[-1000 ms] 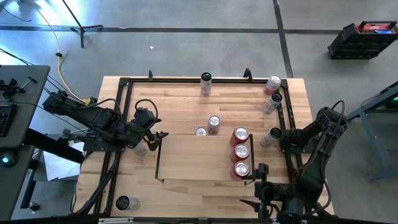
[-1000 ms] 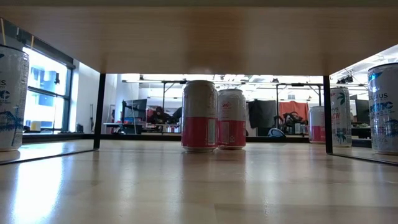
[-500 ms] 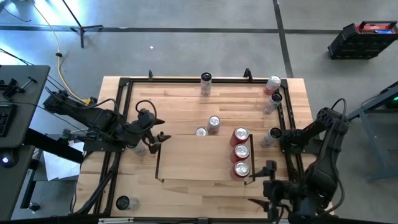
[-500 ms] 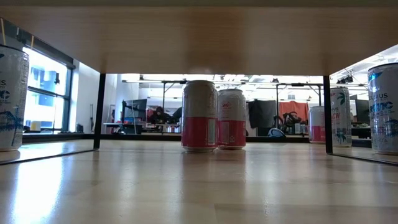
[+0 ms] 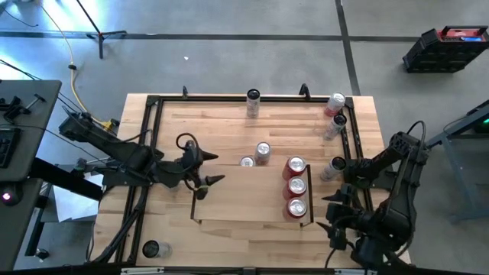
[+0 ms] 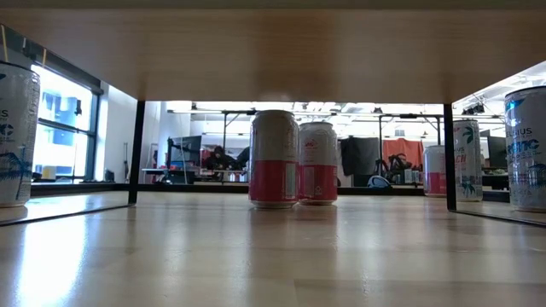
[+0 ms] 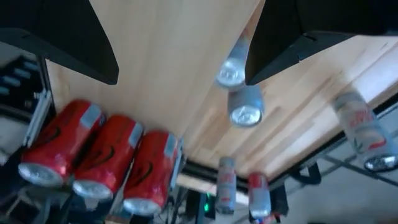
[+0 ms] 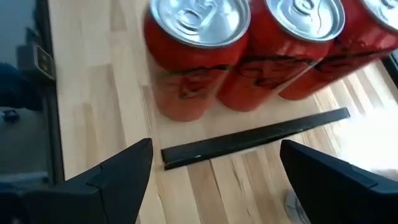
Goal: Place canned beverage on shelf
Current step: Put the top pink and white bottle on the shelf
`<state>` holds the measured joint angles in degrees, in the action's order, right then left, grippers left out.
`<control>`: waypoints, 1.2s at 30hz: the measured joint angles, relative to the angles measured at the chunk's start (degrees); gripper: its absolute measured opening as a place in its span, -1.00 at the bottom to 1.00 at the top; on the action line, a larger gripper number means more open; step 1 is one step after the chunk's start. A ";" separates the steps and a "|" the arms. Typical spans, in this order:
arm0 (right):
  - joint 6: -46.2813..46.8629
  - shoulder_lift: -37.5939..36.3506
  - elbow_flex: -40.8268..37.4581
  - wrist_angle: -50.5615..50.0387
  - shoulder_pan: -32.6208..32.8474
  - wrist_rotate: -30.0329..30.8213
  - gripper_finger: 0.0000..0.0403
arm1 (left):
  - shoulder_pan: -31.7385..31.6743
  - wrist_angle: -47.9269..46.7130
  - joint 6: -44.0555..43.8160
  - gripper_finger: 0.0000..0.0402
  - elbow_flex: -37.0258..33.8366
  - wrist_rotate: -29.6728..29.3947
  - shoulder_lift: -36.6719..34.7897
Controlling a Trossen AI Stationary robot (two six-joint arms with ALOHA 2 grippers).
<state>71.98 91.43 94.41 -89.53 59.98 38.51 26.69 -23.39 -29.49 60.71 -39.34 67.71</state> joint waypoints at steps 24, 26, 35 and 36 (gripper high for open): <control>-10.73 -25.19 -0.09 -0.51 -20.09 -0.14 0.68 | 0.42 12.62 7.69 0.70 -0.02 -10.78 10.26; -11.23 -27.61 -0.09 -0.49 -23.61 4.72 0.68 | 0.42 11.57 7.66 0.70 -0.01 -10.78 10.24; -16.80 -33.44 -0.09 -0.53 -45.05 10.10 0.68 | 0.42 8.19 8.42 0.70 0.00 -10.76 10.24; -17.39 -33.42 -0.09 -0.53 -47.49 8.71 0.68 | 0.42 8.18 9.04 0.70 0.00 -10.76 10.24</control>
<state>54.59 58.02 94.32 -90.06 12.49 47.22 27.11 -15.21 -20.46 60.71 -50.11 77.95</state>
